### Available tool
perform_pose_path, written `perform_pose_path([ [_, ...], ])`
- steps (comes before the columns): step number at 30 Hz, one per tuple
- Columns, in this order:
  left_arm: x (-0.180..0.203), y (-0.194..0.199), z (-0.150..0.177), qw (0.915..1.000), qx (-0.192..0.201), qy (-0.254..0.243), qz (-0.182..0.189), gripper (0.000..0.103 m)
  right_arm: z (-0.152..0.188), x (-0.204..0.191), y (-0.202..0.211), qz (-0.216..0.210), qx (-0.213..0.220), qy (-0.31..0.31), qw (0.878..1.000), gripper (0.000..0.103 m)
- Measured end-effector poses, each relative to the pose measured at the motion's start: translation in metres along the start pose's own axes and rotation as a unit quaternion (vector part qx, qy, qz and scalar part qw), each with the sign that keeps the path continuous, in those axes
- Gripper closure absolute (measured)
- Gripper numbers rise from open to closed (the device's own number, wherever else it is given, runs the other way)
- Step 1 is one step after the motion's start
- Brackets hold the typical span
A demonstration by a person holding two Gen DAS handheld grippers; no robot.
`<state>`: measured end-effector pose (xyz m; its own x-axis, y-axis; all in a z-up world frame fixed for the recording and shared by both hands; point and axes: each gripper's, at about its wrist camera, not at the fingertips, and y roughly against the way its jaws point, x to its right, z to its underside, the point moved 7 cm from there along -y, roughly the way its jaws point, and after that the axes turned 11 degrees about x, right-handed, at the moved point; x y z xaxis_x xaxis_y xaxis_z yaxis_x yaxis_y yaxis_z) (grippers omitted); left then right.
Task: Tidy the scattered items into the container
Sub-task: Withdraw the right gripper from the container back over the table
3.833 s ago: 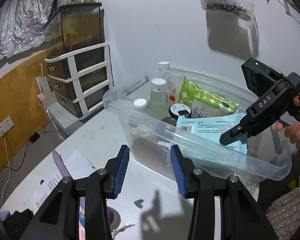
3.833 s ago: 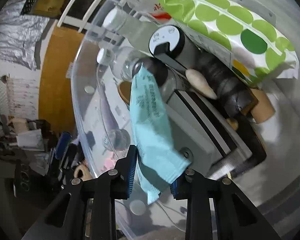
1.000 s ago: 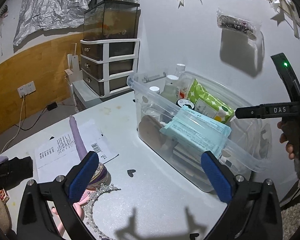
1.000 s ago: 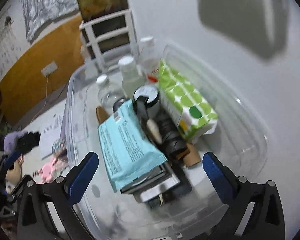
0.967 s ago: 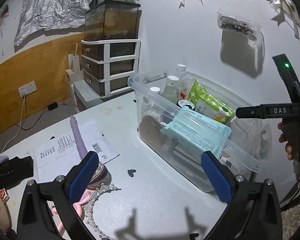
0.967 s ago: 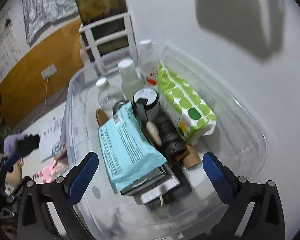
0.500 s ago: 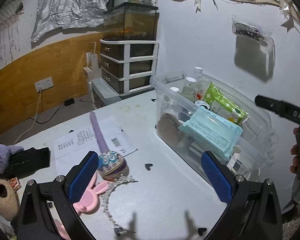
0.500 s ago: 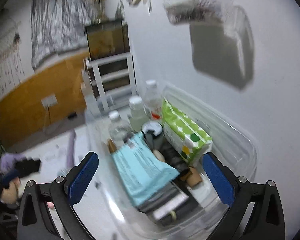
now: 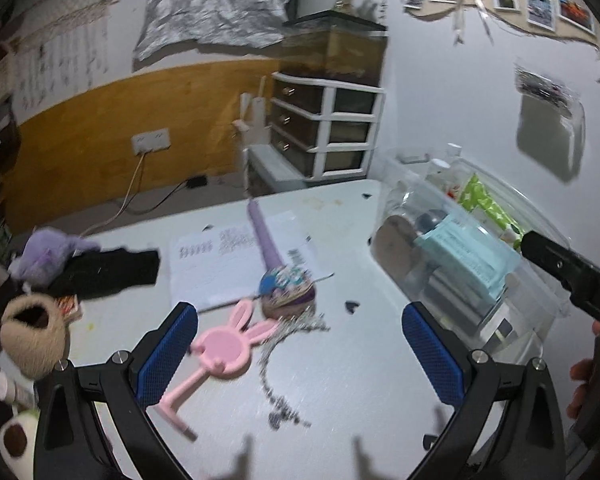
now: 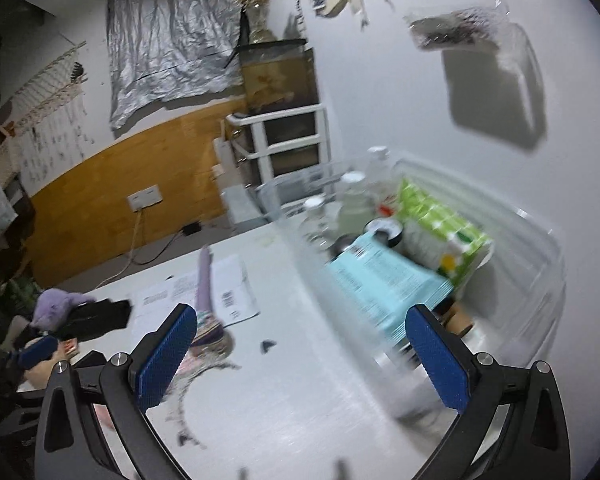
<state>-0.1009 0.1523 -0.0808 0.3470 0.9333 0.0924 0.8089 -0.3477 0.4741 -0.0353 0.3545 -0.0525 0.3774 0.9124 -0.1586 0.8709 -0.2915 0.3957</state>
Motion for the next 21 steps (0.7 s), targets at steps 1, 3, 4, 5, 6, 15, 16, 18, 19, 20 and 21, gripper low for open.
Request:
perform_pose_path([
  [1, -0.005, 0.004, 0.002, 1.0000, 0.000, 0.006, -0.007, 0.000, 0.003, -0.005, 0.001, -0.006, -0.003, -0.001, 1.000, 0.000],
  [3, -0.016, 0.013, 0.007, 0.9995, 0.008, 0.016, -0.027, 0.000, 0.010, -0.015, 0.004, -0.018, -0.009, 0.000, 1.000, 0.000],
  [4, -0.021, 0.018, 0.009, 0.9991, 0.016, 0.019, -0.033, 0.000, 0.014, -0.021, 0.005, -0.023, -0.012, 0.002, 1.000, 0.000],
  [5, -0.026, 0.023, 0.010, 0.9988, 0.025, 0.022, -0.037, 0.000, 0.017, -0.026, 0.007, -0.028, -0.014, 0.005, 0.999, 0.000],
  [6, -0.032, 0.027, 0.012, 0.9984, 0.029, 0.023, -0.042, 0.000, 0.019, -0.032, 0.009, -0.031, -0.015, 0.008, 0.999, 0.000],
  [15, -0.067, 0.054, 0.024, 0.9969, 0.027, 0.024, -0.070, 0.000, 0.037, -0.085, 0.026, -0.082, -0.022, 0.030, 0.996, 0.000],
  [16, -0.071, 0.055, 0.025, 0.9965, 0.026, 0.024, -0.075, 0.000, 0.038, -0.090, 0.027, -0.087, -0.022, 0.031, 0.995, 0.000],
  [18, -0.081, 0.056, 0.030, 0.9956, 0.018, 0.025, -0.088, 0.000, 0.040, -0.097, 0.028, -0.095, -0.023, 0.030, 0.995, 0.000],
  [19, -0.086, 0.056, 0.032, 0.9953, 0.014, 0.026, -0.093, 0.000, 0.042, -0.099, 0.028, -0.099, -0.026, 0.026, 0.994, 0.000],
  [20, -0.090, 0.055, 0.033, 0.9950, 0.010, 0.029, -0.095, 0.000, 0.044, -0.102, 0.026, -0.104, -0.032, 0.020, 0.994, 0.000],
  [21, -0.095, 0.055, 0.034, 0.9947, 0.006, 0.032, -0.098, 0.000, 0.046, -0.104, 0.024, -0.105, -0.041, 0.016, 0.993, 0.000],
])
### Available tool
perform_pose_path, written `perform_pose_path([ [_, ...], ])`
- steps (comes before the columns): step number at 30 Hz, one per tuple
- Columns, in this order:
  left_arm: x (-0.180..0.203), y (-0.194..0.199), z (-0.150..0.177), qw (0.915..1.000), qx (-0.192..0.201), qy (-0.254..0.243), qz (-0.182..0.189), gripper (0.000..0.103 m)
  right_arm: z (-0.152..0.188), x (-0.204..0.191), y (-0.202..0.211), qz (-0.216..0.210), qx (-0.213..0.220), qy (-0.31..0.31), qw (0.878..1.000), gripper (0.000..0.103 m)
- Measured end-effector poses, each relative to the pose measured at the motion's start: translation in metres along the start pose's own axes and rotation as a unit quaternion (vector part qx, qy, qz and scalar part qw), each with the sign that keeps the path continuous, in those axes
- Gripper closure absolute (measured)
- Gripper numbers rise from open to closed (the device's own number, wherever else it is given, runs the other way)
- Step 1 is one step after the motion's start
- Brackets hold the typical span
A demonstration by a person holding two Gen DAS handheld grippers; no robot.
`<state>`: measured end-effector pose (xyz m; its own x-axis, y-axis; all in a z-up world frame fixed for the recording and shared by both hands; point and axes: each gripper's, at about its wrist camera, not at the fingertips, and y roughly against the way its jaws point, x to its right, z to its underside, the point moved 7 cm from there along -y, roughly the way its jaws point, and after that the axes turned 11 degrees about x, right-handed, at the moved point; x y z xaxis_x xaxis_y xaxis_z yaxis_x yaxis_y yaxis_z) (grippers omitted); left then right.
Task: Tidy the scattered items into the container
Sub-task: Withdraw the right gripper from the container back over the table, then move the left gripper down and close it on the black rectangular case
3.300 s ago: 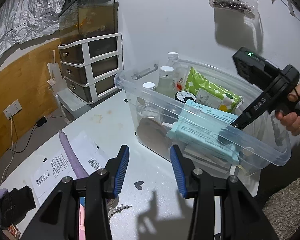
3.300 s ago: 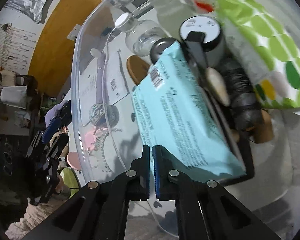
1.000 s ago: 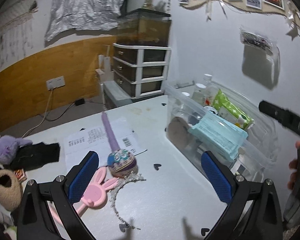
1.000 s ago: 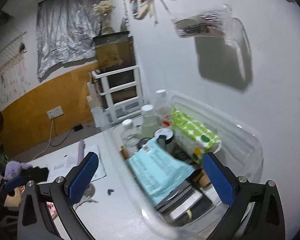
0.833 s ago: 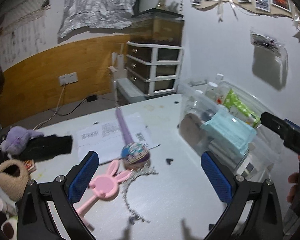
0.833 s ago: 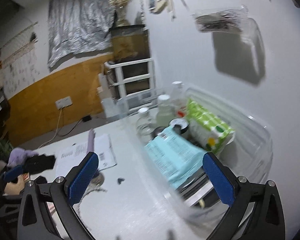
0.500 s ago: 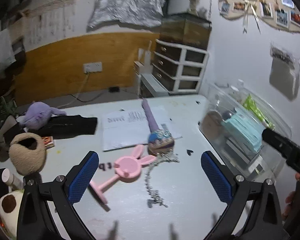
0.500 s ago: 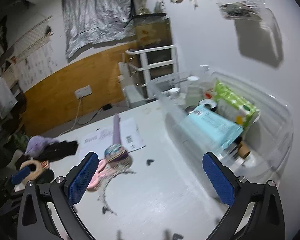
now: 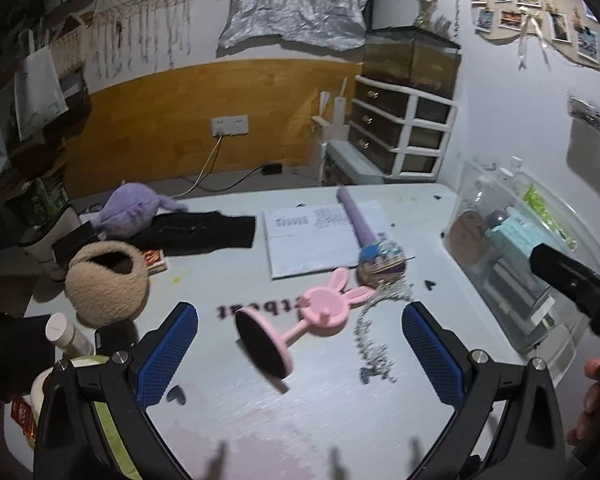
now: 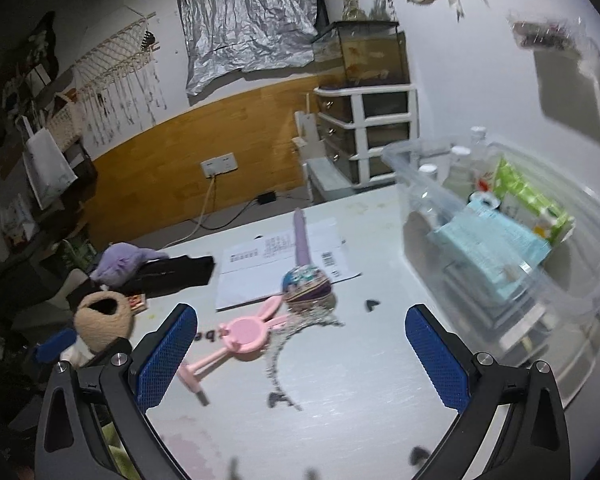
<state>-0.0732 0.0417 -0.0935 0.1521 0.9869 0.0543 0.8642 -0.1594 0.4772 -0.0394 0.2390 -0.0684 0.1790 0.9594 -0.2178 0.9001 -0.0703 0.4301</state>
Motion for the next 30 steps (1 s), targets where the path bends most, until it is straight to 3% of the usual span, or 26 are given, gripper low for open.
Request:
perform_pose_path([
  [6, -0.027, -0.014, 0.007, 0.9990, -0.035, 0.023, -0.013, 0.000, 0.013, -0.012, -0.021, -0.019, -0.050, -0.027, 0.998, 0.000],
  [18, -0.066, -0.048, 0.012, 0.9942, -0.077, 0.060, -0.047, 0.001, 0.021, -0.038, -0.049, -0.009, -0.086, 0.013, 0.996, 0.000],
  [21, -0.085, -0.067, 0.022, 0.9883, -0.108, 0.081, -0.070, 0.001, 0.026, -0.043, -0.060, -0.013, -0.105, 0.023, 0.994, 0.009],
  [30, -0.155, -0.119, 0.054, 0.9653, -0.161, 0.113, -0.172, 0.002, 0.038, -0.048, -0.087, -0.016, -0.149, 0.032, 0.988, 0.009],
])
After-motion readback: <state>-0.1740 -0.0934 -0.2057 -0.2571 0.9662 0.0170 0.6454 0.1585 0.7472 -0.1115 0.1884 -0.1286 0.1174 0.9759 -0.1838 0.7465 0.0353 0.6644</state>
